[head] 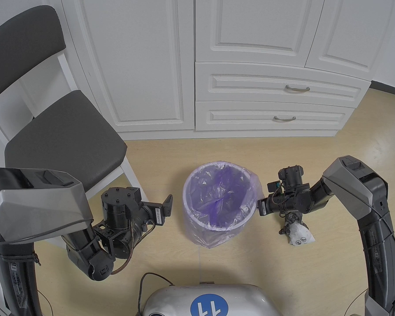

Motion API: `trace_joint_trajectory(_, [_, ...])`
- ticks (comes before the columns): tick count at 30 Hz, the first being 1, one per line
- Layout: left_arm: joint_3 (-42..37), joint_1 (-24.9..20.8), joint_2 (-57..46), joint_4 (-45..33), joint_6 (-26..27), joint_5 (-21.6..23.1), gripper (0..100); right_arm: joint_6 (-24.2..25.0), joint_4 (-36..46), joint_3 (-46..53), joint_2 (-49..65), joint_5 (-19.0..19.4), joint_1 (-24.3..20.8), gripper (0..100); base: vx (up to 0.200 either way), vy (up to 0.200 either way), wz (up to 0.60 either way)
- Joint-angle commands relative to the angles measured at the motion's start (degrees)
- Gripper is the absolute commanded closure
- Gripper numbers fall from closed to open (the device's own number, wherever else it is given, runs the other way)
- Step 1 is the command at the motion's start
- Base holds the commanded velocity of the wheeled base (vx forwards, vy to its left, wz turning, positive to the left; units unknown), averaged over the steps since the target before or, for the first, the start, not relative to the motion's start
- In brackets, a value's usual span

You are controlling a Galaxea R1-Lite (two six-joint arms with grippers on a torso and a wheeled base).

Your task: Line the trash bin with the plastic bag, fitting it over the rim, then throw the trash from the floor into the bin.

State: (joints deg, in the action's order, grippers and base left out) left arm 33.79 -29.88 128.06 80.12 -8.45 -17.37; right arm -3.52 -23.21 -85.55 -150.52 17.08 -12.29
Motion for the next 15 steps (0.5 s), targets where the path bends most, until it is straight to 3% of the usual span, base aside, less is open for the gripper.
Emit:
trace_joint_trajectory(1, [0.1, 0.2, 1.3, 1.0, 0.5, 0.0, 0, 3.6, 1.2, -6.9, -5.8, -0.4, 1.2, 100, 0.0, 0.0, 0.0])
trace_joint_trajectory(6, [0.5, 0.1, 2.7, 1.9, 0.7, 0.0, 0, 7.8, 6.8, -13.7, -9.4, -0.7, 0.3, 100, 0.0, 0.0, 0.0])
trace_joint_trajectory(15, [0.5, 0.1, 3.3, 3.3, 0.7, 0.0, 0, 9.3, 11.9, -19.2, -12.0, -1.2, 0.3, 100, 0.0, 0.0, 0.0])
